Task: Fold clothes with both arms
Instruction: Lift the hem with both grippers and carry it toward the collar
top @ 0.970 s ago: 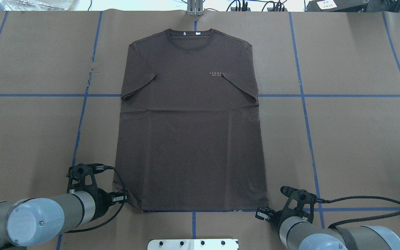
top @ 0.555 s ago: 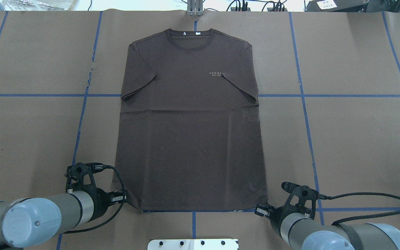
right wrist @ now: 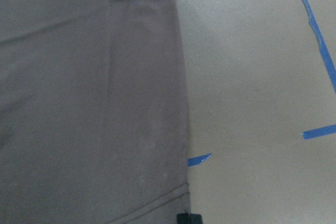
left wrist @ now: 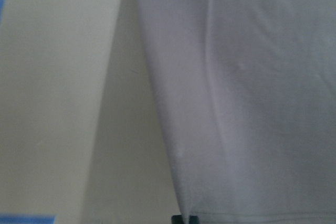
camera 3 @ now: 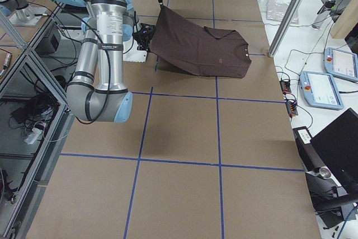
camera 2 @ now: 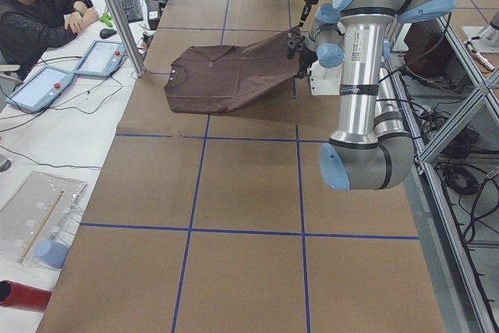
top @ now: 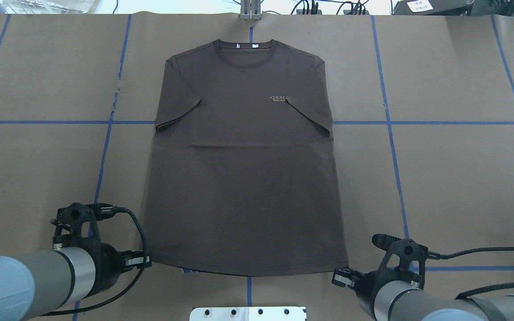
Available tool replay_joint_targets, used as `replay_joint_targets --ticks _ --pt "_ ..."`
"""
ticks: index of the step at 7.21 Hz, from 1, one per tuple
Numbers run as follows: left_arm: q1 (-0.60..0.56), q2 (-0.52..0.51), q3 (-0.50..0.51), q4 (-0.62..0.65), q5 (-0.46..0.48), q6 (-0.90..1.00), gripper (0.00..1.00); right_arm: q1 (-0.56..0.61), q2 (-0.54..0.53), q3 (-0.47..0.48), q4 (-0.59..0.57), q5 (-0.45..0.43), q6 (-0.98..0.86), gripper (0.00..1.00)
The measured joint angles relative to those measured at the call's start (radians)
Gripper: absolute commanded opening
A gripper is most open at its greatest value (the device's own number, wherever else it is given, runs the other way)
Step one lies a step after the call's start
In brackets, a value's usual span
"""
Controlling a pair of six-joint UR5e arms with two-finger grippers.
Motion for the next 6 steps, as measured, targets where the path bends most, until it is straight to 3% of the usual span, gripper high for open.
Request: replay_joint_targets --ticks 1,3,6 --pt "-0.005 -0.008 -0.088 0.082 -0.05 0.003 0.0 -0.011 0.05 0.084 -0.124 0.01 0.001 0.0" --pt "-0.039 -0.068 -0.092 0.135 -0.096 0.053 0.0 0.073 0.201 0.098 -0.293 0.081 -0.02 0.0" --pt "-0.283 -0.265 0.16 0.141 -0.142 0.305 0.0 0.351 0.36 -0.063 -0.319 0.201 -0.2 0.0"
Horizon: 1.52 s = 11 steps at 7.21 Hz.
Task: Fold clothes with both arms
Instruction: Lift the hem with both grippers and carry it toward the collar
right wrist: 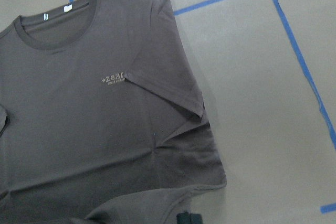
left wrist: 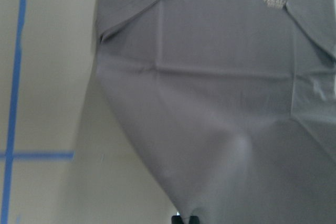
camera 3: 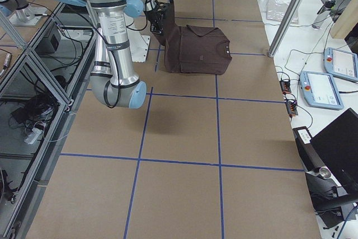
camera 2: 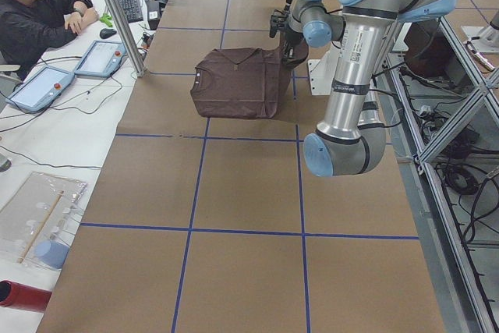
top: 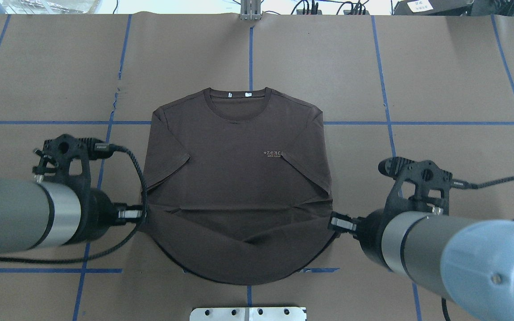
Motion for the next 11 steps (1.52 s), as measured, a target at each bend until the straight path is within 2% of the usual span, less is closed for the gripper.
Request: replay_joint_targets --ticks 2,4,6,8,9,11 --pt "-0.176 -0.068 0.156 -0.011 -0.055 0.178 0.0 0.175 0.063 -0.167 0.071 0.086 -0.078 0.0" --pt "-0.257 -0.112 0.325 -0.097 -0.063 0.227 0.0 0.282 0.085 -0.389 0.258 0.109 -0.11 0.0" --pt "-0.29 -0.152 0.548 -0.285 -0.061 0.233 0.0 0.344 0.099 -0.581 0.423 0.118 -0.141 0.0" --pt "-0.303 -0.19 0.78 -0.491 -0.058 0.235 0.0 0.377 0.105 -0.735 0.559 0.124 -0.165 0.0" --pt "-0.305 -0.203 0.85 -0.544 -0.056 0.239 0.0 0.39 0.116 -0.802 0.608 0.13 -0.177 0.0" --pt "-0.307 -0.212 0.904 -0.574 -0.054 0.254 0.0 0.407 0.174 -0.92 0.654 0.141 -0.186 0.0"
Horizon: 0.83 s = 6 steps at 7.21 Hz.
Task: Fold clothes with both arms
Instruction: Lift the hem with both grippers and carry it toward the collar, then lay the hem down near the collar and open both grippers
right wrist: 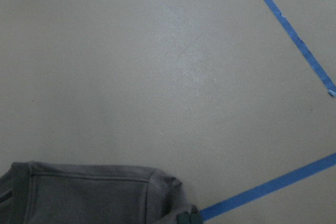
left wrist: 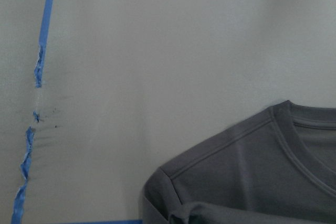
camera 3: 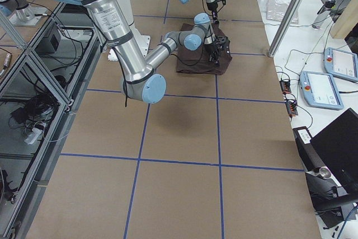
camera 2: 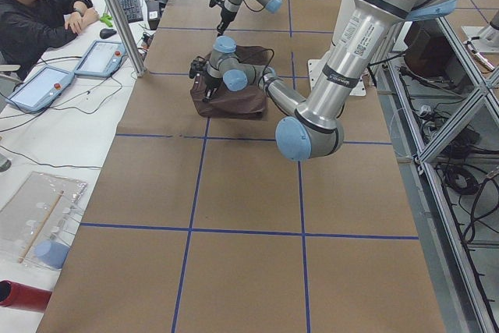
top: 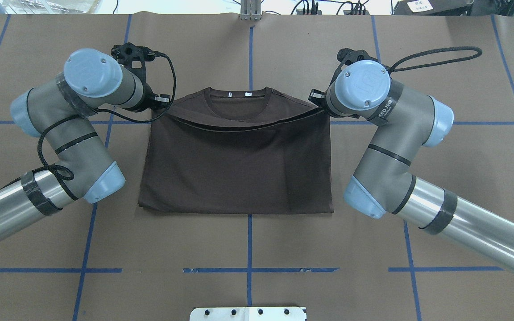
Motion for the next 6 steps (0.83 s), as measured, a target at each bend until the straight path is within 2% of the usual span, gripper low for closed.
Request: replay_joint_targets --ticks 3,6 --pt "-0.003 -0.001 0.024 -0.004 0.0 0.008 0.0 0.011 0.021 -0.057 0.008 0.014 -0.014 0.0" --pt "-0.005 0.0 0.031 -0.005 0.0 0.016 0.0 0.015 0.02 -0.072 0.008 0.014 -0.024 0.0"
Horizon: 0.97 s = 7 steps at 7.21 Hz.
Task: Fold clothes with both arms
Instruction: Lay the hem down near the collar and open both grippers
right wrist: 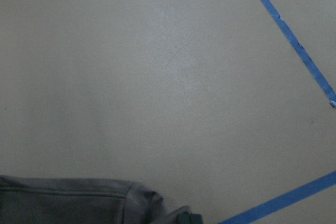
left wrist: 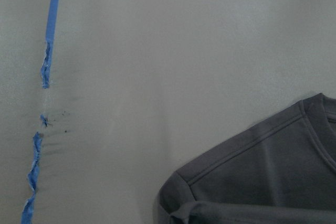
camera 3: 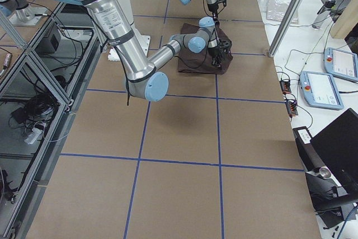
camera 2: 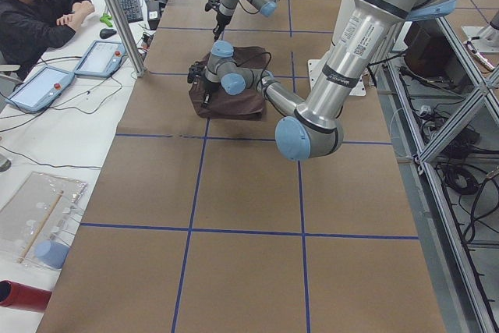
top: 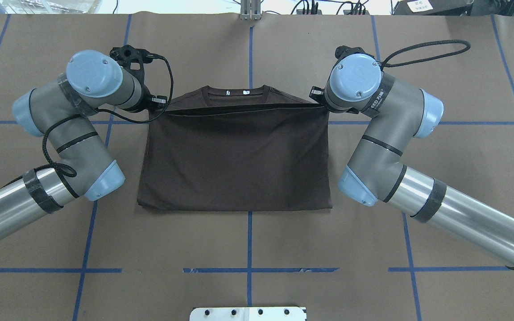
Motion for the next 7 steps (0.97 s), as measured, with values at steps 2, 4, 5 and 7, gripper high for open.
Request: replay_joint_targets --ticks 2,4,5,7 --pt "-0.014 0.001 0.001 0.0 0.0 0.045 0.45 -0.001 0.0 -0.024 0.025 0.0 -0.002 0.0" --pt "-0.022 0.001 0.001 -0.001 -0.001 0.079 1.0 -0.003 0.0 -0.04 0.051 -0.001 -0.007 1.0" --pt "-0.024 0.002 0.001 -0.002 -0.001 0.121 1.0 0.0 0.0 -0.039 0.055 -0.001 -0.037 1.0" --pt "-0.029 0.008 -0.01 -0.013 -0.005 0.2 1.0 0.036 0.0 -0.023 0.058 0.058 -0.125 1.0"
